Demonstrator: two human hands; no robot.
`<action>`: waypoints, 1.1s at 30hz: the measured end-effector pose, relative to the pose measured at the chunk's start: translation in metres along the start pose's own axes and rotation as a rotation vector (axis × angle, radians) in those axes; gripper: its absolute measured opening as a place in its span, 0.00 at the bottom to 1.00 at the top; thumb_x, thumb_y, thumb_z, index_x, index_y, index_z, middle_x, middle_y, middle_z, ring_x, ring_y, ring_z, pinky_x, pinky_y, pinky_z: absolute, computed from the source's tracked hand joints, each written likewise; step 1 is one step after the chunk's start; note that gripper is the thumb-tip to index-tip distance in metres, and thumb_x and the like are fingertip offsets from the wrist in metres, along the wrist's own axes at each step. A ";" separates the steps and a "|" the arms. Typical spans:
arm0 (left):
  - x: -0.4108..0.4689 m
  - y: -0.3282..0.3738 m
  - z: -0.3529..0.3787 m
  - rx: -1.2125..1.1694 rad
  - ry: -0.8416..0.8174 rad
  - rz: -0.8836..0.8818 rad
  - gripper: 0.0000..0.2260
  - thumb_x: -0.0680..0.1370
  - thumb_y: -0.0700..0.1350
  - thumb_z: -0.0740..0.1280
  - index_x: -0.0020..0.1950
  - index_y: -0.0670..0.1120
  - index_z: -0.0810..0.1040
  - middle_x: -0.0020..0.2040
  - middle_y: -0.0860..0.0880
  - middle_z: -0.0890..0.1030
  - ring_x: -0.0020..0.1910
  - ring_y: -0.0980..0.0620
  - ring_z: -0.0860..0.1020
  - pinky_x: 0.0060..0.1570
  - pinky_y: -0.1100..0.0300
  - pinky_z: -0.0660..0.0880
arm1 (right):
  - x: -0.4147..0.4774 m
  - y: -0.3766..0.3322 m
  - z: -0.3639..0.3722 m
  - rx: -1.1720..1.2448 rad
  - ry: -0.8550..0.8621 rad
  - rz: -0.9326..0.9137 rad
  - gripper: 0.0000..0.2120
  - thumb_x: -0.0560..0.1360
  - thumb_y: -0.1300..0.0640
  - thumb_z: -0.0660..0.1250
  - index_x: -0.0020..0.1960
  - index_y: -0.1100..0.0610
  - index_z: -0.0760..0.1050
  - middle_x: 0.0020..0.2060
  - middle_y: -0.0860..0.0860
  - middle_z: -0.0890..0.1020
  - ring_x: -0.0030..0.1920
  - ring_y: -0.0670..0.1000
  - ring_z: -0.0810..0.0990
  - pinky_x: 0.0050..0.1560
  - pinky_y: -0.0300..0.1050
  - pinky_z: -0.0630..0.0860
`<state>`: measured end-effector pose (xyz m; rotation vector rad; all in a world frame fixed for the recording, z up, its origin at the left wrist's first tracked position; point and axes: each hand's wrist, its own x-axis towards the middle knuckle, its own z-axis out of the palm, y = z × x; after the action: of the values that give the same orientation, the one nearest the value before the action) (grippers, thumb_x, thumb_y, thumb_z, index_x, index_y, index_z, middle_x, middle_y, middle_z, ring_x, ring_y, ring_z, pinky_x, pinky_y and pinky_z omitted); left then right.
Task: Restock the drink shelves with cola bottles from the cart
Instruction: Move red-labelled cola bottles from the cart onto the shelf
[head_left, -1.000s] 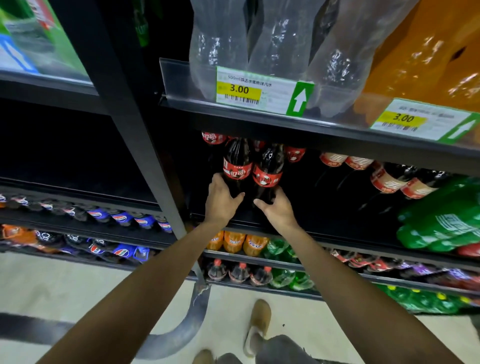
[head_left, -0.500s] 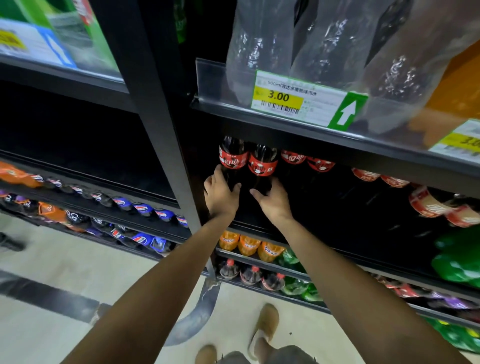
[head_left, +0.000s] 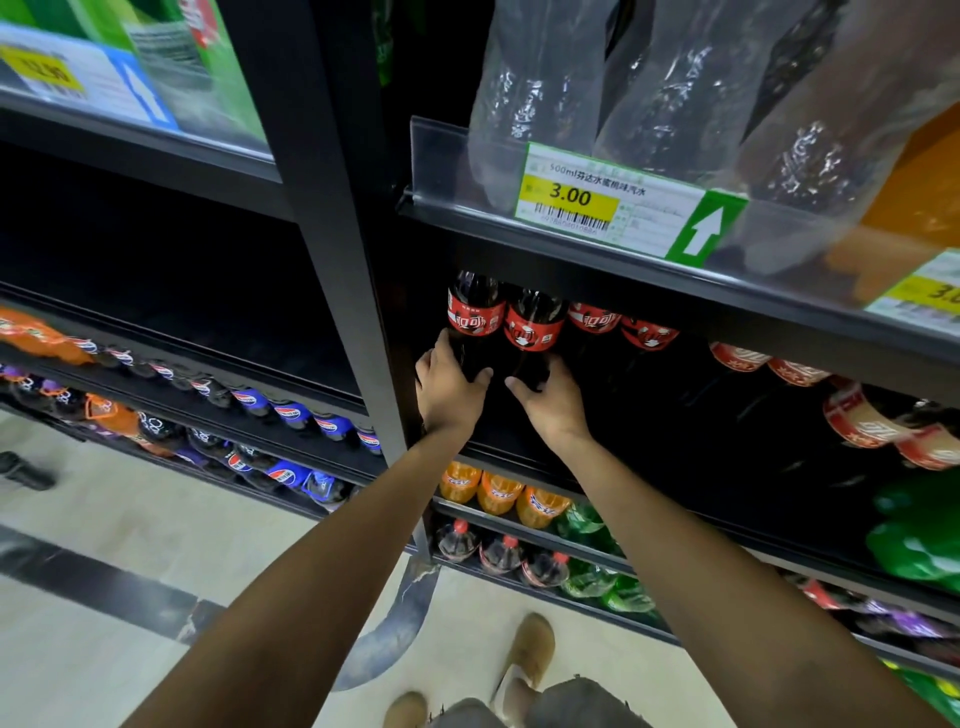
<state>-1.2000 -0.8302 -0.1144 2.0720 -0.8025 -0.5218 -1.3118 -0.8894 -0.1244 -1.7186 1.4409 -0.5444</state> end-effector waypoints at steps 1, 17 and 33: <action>-0.003 0.003 0.000 0.012 0.005 -0.003 0.34 0.75 0.47 0.71 0.77 0.45 0.58 0.73 0.45 0.67 0.74 0.47 0.58 0.68 0.56 0.49 | -0.002 0.000 -0.001 0.004 -0.002 -0.001 0.31 0.74 0.49 0.72 0.72 0.58 0.65 0.65 0.55 0.75 0.65 0.56 0.74 0.64 0.53 0.74; -0.099 -0.003 -0.054 0.900 -0.244 0.653 0.19 0.80 0.51 0.60 0.67 0.43 0.64 0.64 0.45 0.70 0.65 0.44 0.68 0.65 0.50 0.63 | -0.134 0.001 -0.045 -0.947 0.019 -0.337 0.19 0.79 0.49 0.59 0.66 0.58 0.70 0.58 0.55 0.77 0.59 0.57 0.74 0.57 0.51 0.72; -0.171 -0.012 -0.207 0.967 -0.160 0.804 0.20 0.79 0.54 0.59 0.68 0.46 0.68 0.64 0.47 0.74 0.64 0.45 0.71 0.64 0.51 0.63 | -0.281 -0.065 -0.063 -0.904 0.045 -0.362 0.19 0.80 0.47 0.57 0.66 0.56 0.70 0.57 0.53 0.79 0.60 0.56 0.75 0.55 0.50 0.71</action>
<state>-1.1906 -0.5905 0.0062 2.2303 -2.1528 0.2226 -1.3919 -0.6395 0.0109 -2.7183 1.5233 -0.0872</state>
